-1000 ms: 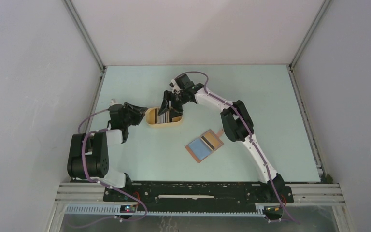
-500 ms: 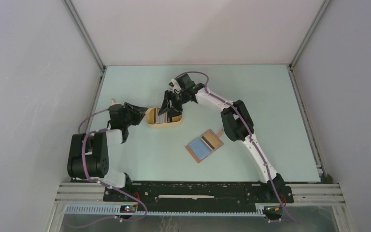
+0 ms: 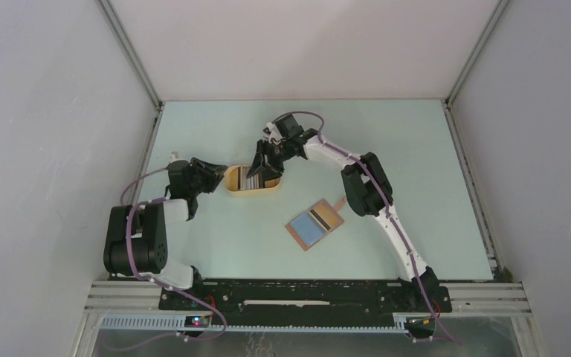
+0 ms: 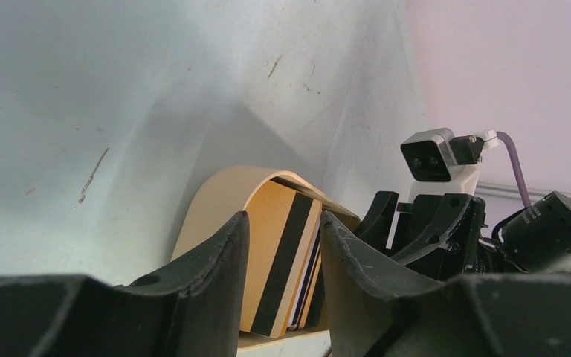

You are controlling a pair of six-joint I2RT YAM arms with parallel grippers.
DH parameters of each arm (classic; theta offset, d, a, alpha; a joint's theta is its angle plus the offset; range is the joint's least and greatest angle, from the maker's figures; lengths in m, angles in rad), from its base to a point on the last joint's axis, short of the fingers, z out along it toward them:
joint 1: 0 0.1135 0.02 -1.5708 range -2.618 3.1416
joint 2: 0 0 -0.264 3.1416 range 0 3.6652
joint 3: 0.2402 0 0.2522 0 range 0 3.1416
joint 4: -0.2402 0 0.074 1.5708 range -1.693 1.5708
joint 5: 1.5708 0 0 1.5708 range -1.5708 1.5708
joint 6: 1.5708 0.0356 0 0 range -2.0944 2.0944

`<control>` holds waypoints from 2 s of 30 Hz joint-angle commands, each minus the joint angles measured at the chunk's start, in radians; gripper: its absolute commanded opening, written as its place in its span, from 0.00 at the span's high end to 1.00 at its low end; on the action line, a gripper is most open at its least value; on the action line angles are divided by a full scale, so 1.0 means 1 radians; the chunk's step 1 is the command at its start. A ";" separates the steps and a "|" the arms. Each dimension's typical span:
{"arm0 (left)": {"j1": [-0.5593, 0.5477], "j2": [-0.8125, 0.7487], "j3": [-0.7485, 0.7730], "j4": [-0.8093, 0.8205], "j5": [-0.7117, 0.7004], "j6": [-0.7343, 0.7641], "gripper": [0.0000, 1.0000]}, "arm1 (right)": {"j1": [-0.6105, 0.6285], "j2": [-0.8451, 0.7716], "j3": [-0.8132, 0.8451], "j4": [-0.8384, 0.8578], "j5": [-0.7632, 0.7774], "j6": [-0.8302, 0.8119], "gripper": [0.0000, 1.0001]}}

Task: Put the credit cards into the card holder
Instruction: Pick up the credit card from the storage box.

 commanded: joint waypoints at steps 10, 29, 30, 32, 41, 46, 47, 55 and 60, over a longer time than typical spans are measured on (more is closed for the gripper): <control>0.013 0.010 0.047 0.042 0.015 0.004 0.55 | -0.023 -0.106 -0.035 0.025 -0.035 -0.006 0.40; 0.017 0.013 0.044 0.047 0.019 0.002 0.56 | -0.036 -0.144 -0.084 -0.002 0.000 -0.051 0.45; 0.018 0.013 0.044 0.048 0.019 0.001 0.55 | -0.037 -0.146 -0.087 -0.003 0.002 -0.052 0.45; 0.018 0.013 0.044 0.047 0.019 0.001 0.56 | -0.039 -0.148 -0.092 -0.005 0.004 -0.054 0.45; 0.019 0.013 0.043 0.050 0.020 0.001 0.56 | -0.042 -0.143 -0.102 -0.012 0.021 -0.064 0.57; 0.018 0.014 0.044 0.049 0.021 0.000 0.56 | -0.044 -0.144 -0.103 -0.015 0.026 -0.069 0.61; 0.018 0.014 0.044 0.049 0.021 0.001 0.56 | -0.044 -0.145 -0.103 -0.016 0.028 -0.071 0.61; 0.018 0.014 0.044 0.049 0.021 0.000 0.56 | -0.047 -0.149 -0.115 -0.023 0.036 -0.082 0.64; 0.018 0.014 0.044 0.050 0.020 -0.001 0.56 | -0.052 -0.151 -0.116 -0.023 0.036 -0.083 0.66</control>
